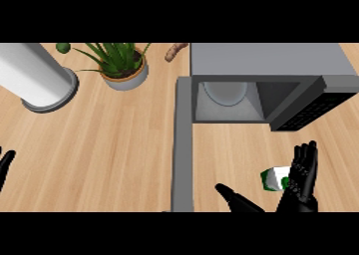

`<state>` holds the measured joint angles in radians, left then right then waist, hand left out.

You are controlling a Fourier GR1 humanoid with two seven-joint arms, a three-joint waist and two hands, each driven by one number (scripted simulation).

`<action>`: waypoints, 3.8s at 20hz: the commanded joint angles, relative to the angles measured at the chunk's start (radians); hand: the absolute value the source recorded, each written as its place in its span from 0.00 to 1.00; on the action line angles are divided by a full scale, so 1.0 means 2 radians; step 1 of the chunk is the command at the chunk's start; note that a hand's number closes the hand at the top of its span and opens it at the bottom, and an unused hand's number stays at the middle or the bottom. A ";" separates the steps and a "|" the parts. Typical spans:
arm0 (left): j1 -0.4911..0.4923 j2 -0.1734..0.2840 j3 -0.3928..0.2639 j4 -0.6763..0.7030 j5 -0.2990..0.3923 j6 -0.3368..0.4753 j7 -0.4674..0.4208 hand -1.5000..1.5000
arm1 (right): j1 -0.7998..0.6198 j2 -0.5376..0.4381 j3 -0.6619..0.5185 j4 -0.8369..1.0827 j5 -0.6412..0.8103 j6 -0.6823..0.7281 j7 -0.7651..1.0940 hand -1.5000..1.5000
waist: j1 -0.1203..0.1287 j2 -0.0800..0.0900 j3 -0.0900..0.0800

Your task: Pick up the milk, place it into the microwave and close the microwave

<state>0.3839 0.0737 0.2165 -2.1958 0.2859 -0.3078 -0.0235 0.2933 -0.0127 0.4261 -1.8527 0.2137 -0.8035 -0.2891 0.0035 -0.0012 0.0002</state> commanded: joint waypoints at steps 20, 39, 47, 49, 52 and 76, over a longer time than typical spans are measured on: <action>0.005 -0.021 0.025 0.019 -0.017 -0.032 -0.028 0.00 | 0.028 -0.043 -0.173 0.183 -0.169 0.138 -0.188 0.00 | -0.002 0.000 0.000; 0.031 -0.036 0.022 -0.006 -0.020 -0.044 -0.027 0.00 | -0.082 -0.032 -0.243 0.409 -0.186 0.199 -0.257 0.00 | 0.000 0.000 0.000; 0.029 -0.034 0.038 0.025 -0.006 -0.070 -0.035 0.00 | -0.144 -0.035 -0.282 0.578 -0.212 0.289 -0.353 0.00 | 0.001 0.001 0.000; 0.001 -0.030 0.051 0.044 -0.011 -0.063 -0.044 0.00 | -0.158 -0.063 -0.293 0.547 -0.222 0.297 -0.315 0.00 | 0.000 0.001 0.000; 0.020 -0.037 0.015 0.039 -0.028 -0.045 -0.052 0.00 | -0.178 -0.045 -0.307 0.614 -0.215 0.279 -0.378 0.00 | 0.002 0.001 0.000; 0.020 -0.020 0.057 0.017 0.019 -0.060 -0.021 0.00 | -0.199 -0.028 -0.265 0.554 -0.246 0.465 -0.357 1.00 | 0.001 0.000 0.000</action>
<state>0.4368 0.0171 0.3101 -2.1487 0.2966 -0.4352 -0.0993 -0.0763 -0.0574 -0.1514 -0.7214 -0.2920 0.0318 -1.0187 0.0054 -0.0015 -0.0051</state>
